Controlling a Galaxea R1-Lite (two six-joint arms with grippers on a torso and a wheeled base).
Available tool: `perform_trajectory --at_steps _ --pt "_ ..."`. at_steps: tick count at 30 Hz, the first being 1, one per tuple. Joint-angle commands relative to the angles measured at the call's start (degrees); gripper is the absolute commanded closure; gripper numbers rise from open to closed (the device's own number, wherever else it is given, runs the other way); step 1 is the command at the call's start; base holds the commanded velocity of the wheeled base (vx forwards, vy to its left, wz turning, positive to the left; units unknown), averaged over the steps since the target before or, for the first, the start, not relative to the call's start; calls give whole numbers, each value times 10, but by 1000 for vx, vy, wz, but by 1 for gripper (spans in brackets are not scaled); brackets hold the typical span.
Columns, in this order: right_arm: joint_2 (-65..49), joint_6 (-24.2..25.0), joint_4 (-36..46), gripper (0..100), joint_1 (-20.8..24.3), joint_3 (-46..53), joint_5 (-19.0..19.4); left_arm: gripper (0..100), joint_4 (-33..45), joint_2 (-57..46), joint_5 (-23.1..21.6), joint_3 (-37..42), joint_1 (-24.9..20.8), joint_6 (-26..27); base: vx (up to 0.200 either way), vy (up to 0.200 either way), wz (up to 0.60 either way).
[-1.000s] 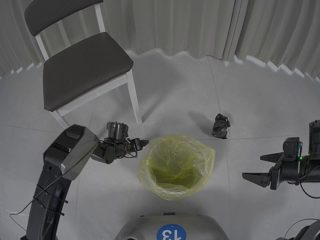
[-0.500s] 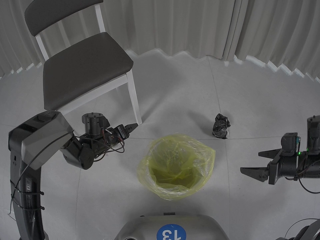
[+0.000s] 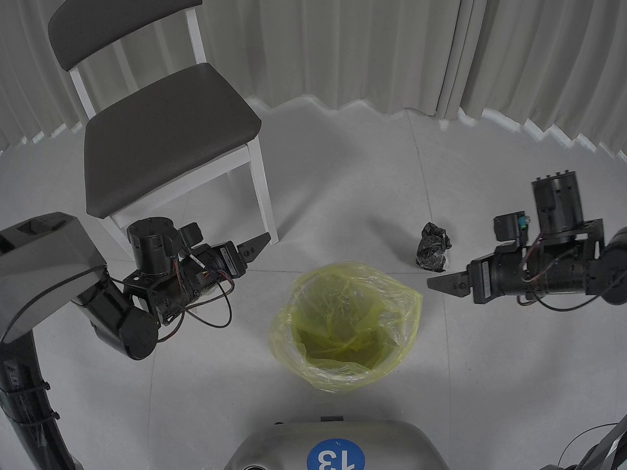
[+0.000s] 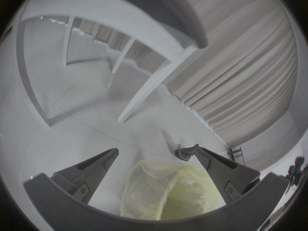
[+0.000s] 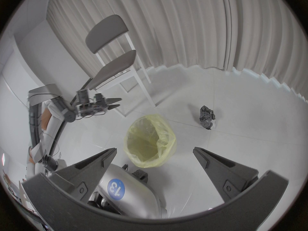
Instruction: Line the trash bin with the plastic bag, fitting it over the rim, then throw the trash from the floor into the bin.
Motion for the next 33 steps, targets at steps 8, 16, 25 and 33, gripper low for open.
perform_trajectory --at_steps 8,16,25,33 --pt "185 -51 38 0 -3 -115 -14 0 -53 -158 -2 109 -29 76 0 0 0" --pt "243 -57 38 0 -21 -154 -13 0 -53 -187 0 117 -37 78 0 0 0" --pt "290 -56 31 0 -16 -173 -15 0 -58 -189 4 119 -35 101 0 0 0" --pt "303 -55 30 0 -12 -180 -14 0 -58 -187 4 122 -35 108 0 0 0"
